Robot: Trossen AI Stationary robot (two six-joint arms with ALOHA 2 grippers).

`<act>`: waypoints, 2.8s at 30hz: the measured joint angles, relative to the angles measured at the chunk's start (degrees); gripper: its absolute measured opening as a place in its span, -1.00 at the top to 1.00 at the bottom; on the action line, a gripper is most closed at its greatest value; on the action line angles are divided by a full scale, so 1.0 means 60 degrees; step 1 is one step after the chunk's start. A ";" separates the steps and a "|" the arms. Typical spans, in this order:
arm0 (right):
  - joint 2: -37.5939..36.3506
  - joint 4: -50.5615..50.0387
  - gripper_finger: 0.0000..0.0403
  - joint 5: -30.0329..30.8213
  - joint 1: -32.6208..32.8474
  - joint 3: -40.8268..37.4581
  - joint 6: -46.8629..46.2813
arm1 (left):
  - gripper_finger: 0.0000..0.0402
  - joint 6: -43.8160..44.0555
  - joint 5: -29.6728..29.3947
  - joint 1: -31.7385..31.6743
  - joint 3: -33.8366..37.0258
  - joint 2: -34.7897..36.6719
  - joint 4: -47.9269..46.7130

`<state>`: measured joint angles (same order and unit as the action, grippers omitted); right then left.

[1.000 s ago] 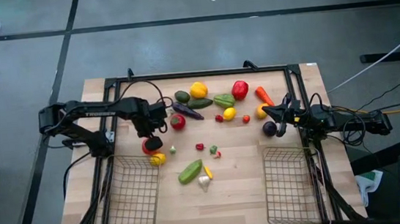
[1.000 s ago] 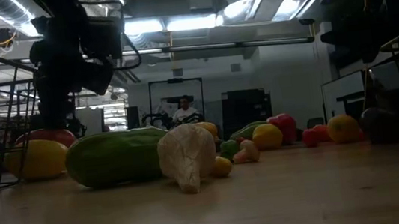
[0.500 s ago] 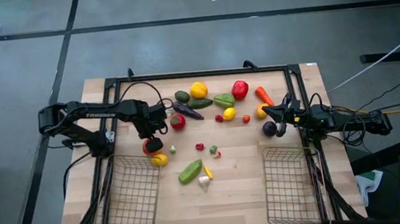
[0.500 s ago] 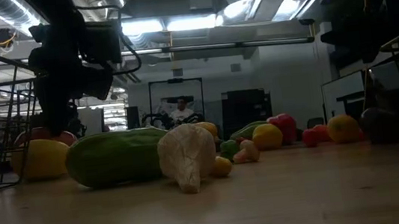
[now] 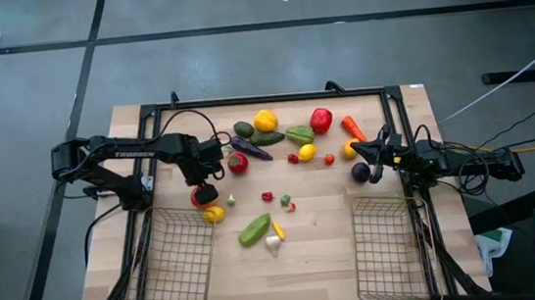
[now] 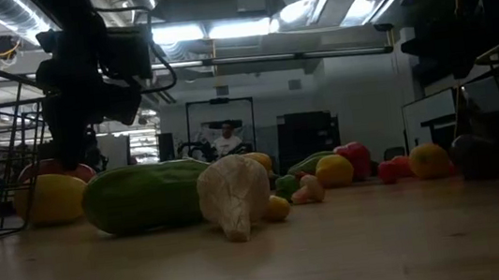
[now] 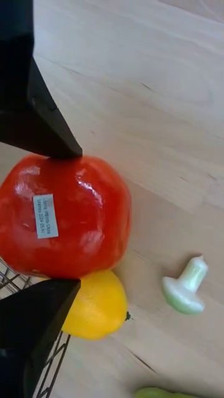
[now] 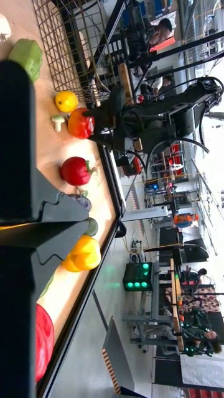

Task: Sort produce into baskets
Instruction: Put the orange tomato into the left wire basket

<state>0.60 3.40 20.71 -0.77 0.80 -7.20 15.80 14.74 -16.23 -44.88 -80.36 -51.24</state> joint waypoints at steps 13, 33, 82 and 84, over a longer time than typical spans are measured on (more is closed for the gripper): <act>0.0000 0.0000 1.00 0.0001 0.0001 -0.0003 0.0000 | -0.34 0.0038 -0.0011 0.0000 0.0000 0.0021 -0.0040; 0.0000 0.0002 1.00 0.0004 -0.0002 -0.0003 0.0000 | -0.33 0.0057 -0.0186 -0.0426 0.0025 0.1950 -0.0438; 0.0000 0.0007 1.00 0.0004 -0.0001 -0.0003 0.0000 | -0.33 0.4260 0.0195 0.5628 0.0007 0.4938 -0.0274; 0.0000 0.0007 1.00 0.0001 0.0001 -0.0002 0.0000 | -0.33 0.4529 0.0038 0.5915 0.0007 0.4570 -0.0273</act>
<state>0.60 3.44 20.72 -0.76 0.78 -7.20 42.98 14.97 19.26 -44.84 -52.94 -52.88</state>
